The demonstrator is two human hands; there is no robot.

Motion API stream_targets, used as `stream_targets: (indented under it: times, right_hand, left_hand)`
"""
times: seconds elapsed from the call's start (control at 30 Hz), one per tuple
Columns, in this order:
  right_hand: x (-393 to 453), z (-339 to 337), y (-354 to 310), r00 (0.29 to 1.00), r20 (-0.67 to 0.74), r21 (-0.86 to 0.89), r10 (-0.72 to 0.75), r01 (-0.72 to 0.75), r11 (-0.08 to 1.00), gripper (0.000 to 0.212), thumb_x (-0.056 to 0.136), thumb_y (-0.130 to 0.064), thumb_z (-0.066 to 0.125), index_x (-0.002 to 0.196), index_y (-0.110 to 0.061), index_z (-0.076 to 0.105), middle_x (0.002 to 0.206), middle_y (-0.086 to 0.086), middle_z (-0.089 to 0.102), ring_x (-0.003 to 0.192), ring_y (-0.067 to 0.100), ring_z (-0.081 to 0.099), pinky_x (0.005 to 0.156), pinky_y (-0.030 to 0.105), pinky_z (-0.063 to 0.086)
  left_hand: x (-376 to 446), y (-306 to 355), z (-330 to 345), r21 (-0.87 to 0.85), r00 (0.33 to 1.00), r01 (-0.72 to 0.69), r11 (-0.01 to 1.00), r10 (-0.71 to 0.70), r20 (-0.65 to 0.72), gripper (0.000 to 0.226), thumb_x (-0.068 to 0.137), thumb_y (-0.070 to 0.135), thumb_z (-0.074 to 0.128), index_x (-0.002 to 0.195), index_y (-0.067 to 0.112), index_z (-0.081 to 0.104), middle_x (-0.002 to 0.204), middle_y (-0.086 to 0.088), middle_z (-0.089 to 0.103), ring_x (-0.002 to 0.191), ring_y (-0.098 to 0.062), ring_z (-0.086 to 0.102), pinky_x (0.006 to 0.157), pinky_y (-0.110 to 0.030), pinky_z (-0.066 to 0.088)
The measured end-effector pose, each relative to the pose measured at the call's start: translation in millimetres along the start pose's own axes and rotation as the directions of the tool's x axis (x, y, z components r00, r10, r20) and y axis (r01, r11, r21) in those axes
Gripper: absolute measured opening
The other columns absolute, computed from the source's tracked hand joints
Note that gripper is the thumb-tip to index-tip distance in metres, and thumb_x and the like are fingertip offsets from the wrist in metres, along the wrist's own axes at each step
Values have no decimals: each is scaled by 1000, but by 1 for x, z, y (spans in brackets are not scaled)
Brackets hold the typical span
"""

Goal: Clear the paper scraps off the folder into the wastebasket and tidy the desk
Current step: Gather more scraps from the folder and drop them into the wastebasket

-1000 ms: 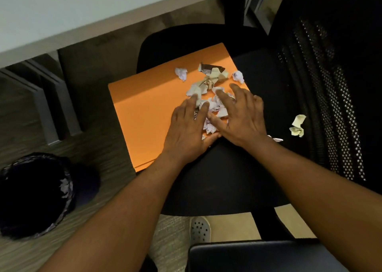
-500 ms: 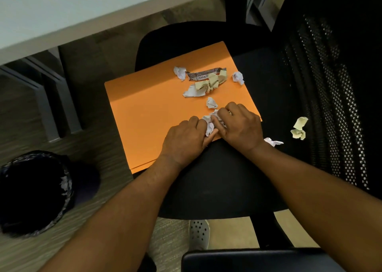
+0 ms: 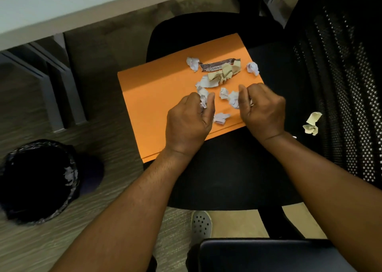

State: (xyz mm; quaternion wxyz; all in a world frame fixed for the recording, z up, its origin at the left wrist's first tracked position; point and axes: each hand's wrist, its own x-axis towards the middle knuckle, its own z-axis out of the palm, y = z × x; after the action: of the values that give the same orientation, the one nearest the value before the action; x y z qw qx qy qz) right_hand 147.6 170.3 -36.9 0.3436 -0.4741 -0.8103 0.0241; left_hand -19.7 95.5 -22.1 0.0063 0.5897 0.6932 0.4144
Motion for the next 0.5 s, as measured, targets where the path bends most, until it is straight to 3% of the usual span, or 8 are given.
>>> stream_targets:
  times: [0.2, 0.5]
  right_hand:
    - [21, -3, -40, 995, -88, 86, 49, -42, 995, 39, 103, -20, 49, 68, -3, 53, 61, 4, 45, 52, 15, 41, 46, 28, 29]
    - [26, 45, -171, 995, -26, 221, -96, 99, 970, 38, 102, -16, 47, 67, -2, 51, 61, 2, 39, 54, 14, 34, 52, 27, 21]
  left_hand:
    - [8, -18, -45, -71, 986, 129, 989, -135, -94, 42, 98, 31, 52, 67, 3, 56, 56, -5, 52, 46, -15, 42, 47, -21, 27]
    - [-14, -84, -151, -125, 927, 291, 948, -312, -210, 36, 100, 25, 51, 74, 3, 62, 59, -2, 58, 50, -12, 55, 47, -25, 42]
